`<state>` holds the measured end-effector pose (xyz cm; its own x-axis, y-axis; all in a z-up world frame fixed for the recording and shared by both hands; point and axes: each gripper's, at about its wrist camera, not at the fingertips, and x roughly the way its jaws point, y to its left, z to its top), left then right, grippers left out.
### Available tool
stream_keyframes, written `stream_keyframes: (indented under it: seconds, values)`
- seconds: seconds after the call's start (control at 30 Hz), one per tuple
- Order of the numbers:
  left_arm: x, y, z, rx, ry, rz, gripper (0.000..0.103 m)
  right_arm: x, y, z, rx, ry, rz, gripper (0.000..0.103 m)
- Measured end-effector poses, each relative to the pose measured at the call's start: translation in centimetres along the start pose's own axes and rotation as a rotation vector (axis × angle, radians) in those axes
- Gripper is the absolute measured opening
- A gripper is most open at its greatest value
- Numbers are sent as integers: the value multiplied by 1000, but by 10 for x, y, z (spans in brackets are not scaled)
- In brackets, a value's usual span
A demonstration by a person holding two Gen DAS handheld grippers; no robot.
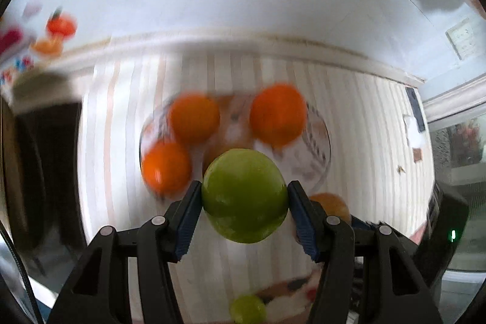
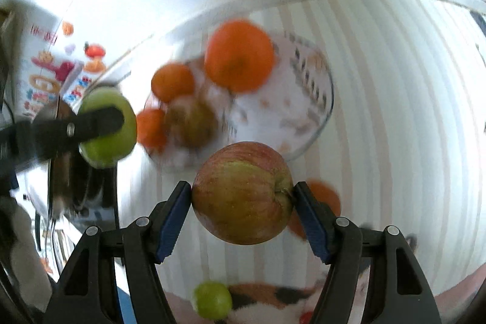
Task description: Organize fruits
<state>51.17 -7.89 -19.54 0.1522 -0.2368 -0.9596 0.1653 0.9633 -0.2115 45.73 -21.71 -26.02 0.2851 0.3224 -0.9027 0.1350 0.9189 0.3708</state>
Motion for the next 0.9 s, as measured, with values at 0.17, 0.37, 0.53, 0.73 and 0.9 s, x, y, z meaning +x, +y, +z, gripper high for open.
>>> stream_keyframes:
  seconds: [0.17, 0.37, 0.53, 0.73, 0.9]
  values:
    - [40, 3, 52, 25, 86, 49, 55, 9, -17, 37, 12, -5, -44, 72]
    - [75, 8, 63, 11, 176, 71, 55, 26, -28, 59, 18, 44, -54, 72]
    - [74, 13, 61, -33, 177, 22, 91, 36, -40, 65, 73, 104, -37, 97]
    - [50, 18, 55, -58, 121, 11, 92, 28, -35, 66, 48, 97, -65, 98]
    - [23, 26, 36, -72, 47, 81, 92, 13, -21, 66, 0, 65, -147, 98]
